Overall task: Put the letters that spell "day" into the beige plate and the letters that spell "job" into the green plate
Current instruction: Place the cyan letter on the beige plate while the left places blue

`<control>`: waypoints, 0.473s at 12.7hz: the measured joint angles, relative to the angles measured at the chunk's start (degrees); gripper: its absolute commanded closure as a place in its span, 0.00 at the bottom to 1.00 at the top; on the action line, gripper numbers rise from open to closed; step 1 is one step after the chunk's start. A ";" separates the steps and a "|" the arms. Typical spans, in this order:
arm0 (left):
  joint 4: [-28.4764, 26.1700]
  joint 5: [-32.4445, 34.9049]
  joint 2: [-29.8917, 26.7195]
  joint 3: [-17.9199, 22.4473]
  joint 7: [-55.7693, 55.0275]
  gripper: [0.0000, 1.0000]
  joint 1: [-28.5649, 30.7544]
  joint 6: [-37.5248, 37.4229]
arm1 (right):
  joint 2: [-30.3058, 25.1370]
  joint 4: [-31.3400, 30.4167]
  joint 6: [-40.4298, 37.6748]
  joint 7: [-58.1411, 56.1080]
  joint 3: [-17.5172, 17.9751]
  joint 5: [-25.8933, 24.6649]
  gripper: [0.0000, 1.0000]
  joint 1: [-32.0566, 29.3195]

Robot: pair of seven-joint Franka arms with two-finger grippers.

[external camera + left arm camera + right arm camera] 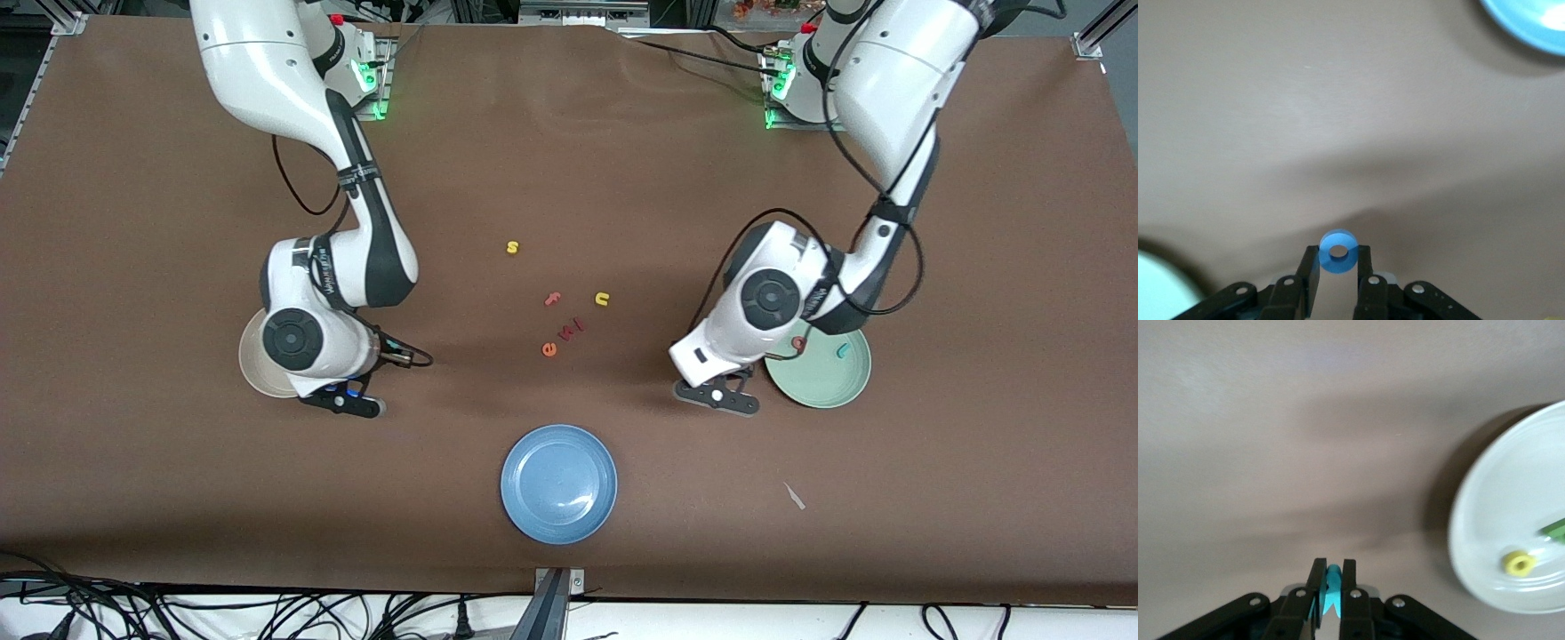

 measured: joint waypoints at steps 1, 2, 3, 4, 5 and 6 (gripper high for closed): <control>-0.11 0.00 -0.72 -0.01 4.24 0.96 1.51 -1.64 | -1.53 -2.92 1.47 -4.08 -1.24 0.00 1.00 -0.03; -0.22 0.01 -1.38 0.00 8.61 0.97 2.88 -3.18 | -2.99 -5.97 3.24 -8.32 -2.45 0.00 1.00 -0.08; -0.28 0.01 -2.04 0.02 12.77 0.97 4.13 -4.78 | -4.22 -8.92 5.13 -12.47 -3.62 0.00 1.00 -0.14; -0.46 0.01 -2.78 0.02 15.84 0.97 5.34 -6.03 | -5.03 -11.57 7.12 -16.32 -4.75 0.00 1.00 -0.19; -0.95 0.01 -3.56 0.02 18.40 0.97 6.54 -6.73 | -5.56 -13.93 9.19 -20.27 -5.94 0.00 1.00 -0.21; -1.75 0.01 -4.22 0.05 19.84 0.98 7.45 -7.03 | -5.74 -15.58 10.64 -24.10 -7.04 0.00 1.00 -0.30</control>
